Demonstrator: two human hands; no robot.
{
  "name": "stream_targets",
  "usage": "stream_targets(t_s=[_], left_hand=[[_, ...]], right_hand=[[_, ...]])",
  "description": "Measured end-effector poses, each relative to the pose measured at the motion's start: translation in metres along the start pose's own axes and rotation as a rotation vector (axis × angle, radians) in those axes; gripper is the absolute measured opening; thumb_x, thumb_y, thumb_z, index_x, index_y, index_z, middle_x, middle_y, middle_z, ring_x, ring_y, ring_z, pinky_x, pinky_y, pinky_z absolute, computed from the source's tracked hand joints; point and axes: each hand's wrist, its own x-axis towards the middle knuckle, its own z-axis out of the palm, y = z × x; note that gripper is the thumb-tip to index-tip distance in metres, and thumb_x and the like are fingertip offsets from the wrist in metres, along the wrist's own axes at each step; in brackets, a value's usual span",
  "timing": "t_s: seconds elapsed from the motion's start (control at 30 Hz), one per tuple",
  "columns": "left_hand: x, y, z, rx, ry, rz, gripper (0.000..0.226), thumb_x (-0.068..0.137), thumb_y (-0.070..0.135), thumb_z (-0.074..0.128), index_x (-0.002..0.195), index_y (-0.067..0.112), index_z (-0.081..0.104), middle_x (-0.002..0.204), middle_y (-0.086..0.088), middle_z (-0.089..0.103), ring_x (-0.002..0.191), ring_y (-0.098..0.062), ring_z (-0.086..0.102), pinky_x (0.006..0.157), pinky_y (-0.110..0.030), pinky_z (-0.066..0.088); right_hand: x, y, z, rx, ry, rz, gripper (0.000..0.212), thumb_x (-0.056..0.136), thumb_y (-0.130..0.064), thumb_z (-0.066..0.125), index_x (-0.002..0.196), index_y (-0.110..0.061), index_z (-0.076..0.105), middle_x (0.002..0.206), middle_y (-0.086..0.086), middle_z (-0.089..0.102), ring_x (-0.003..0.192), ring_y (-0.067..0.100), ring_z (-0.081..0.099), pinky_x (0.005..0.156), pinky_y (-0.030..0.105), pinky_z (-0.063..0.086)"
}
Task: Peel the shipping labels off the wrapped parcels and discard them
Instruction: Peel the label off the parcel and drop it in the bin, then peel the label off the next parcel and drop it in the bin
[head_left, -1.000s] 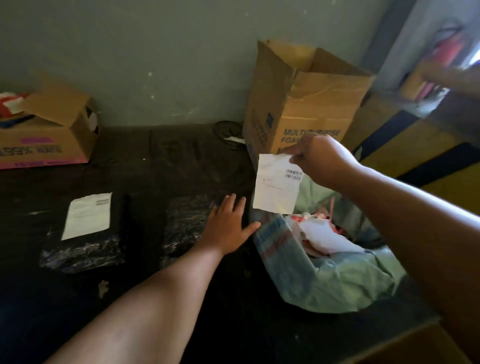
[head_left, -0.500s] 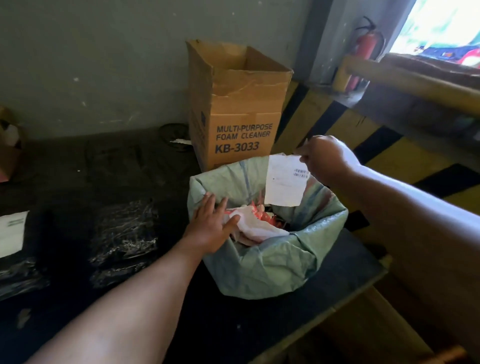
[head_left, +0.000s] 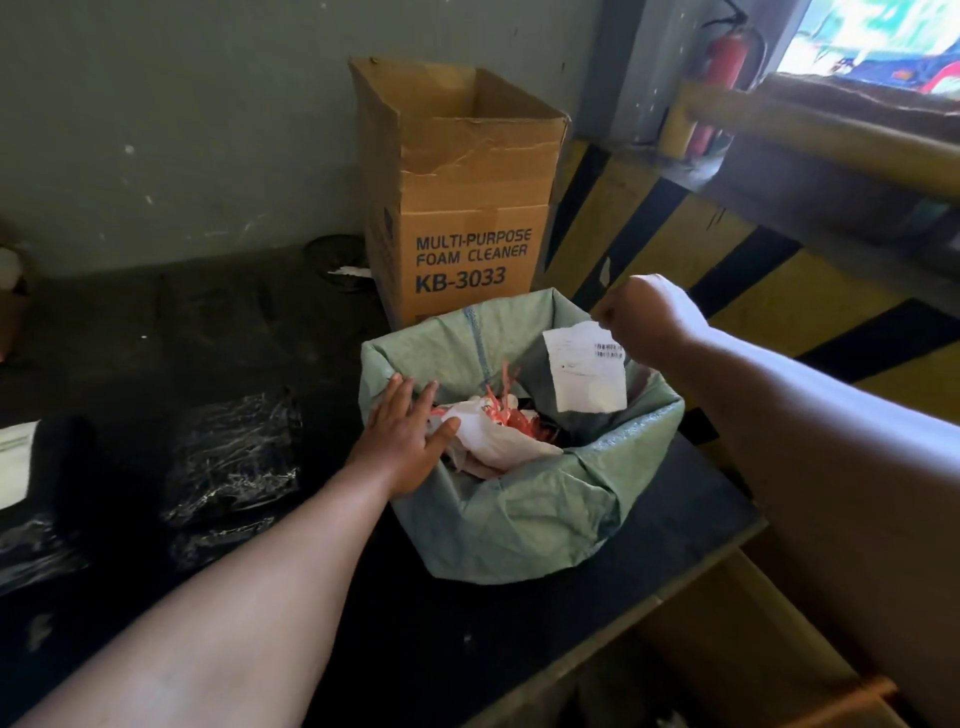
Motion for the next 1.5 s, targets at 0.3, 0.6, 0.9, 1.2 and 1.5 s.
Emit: stream_targets(t_s=[0.3,0.6,0.9,1.2,1.5], left_hand=[[0.0,0.001,0.0,0.003,-0.005,-0.002,0.075,0.1,0.064,0.024,0.162,0.026,0.007,0.17,-0.003,-0.008,0.153,-0.015,-0.02,0.125,-0.042,-0.004],[-0.006,-0.004,-0.019,0.114,-0.017,-0.027,0.084,0.097,0.073,0.02,0.162,0.024,0.002,0.169,-0.002,-0.013,0.152,-0.015,-0.022,0.123,-0.046,-0.009],[-0.068,-0.142,-0.062,0.115,0.141,-0.315,0.084,0.096,0.073,0.026,0.161,0.024,0.004,0.169,-0.002,-0.008,0.154,-0.019,-0.015,0.125,-0.049,-0.002],[-0.107,-0.244,-0.066,-0.112,0.091,-0.431,0.103,0.085,0.08,0.041,0.162,0.023,0.003,0.169,-0.002,-0.007,0.156,-0.022,-0.004,0.124,-0.05,0.015],[-0.104,-0.261,-0.038,-0.36,0.066,-0.361,0.108,0.083,0.078,0.051,0.158,0.036,-0.015,0.167,0.015,-0.014,0.153,-0.016,0.018,0.116,-0.04,0.034]], right_hand=[[0.015,0.0,-0.006,0.054,0.0,0.032,0.017,0.09,-0.016,0.062,0.098,-0.024,0.076,0.096,-0.005,0.074,0.083,0.015,0.07,0.077,0.034,0.06],[0.019,-0.096,-0.002,0.139,-0.161,-0.258,0.039,0.092,-0.038,0.065,0.127,-0.021,0.064,0.113,-0.007,0.065,0.096,0.013,0.06,0.084,0.023,0.045],[0.024,-0.265,0.066,0.175,-0.386,-0.54,0.048,0.092,-0.043,0.062,0.133,-0.02,0.06,0.127,0.006,0.066,0.116,0.022,0.061,0.093,0.027,0.044],[0.013,-0.328,0.173,0.384,-0.568,-0.323,0.068,0.088,-0.053,0.062,0.147,-0.027,0.039,0.141,0.012,0.041,0.121,0.031,0.055,0.104,0.039,0.046],[-0.024,-0.354,0.231,0.545,-0.577,-0.11,0.081,0.073,-0.081,0.054,0.142,-0.05,0.024,0.147,0.006,0.03,0.129,0.031,0.045,0.101,0.047,0.047]])
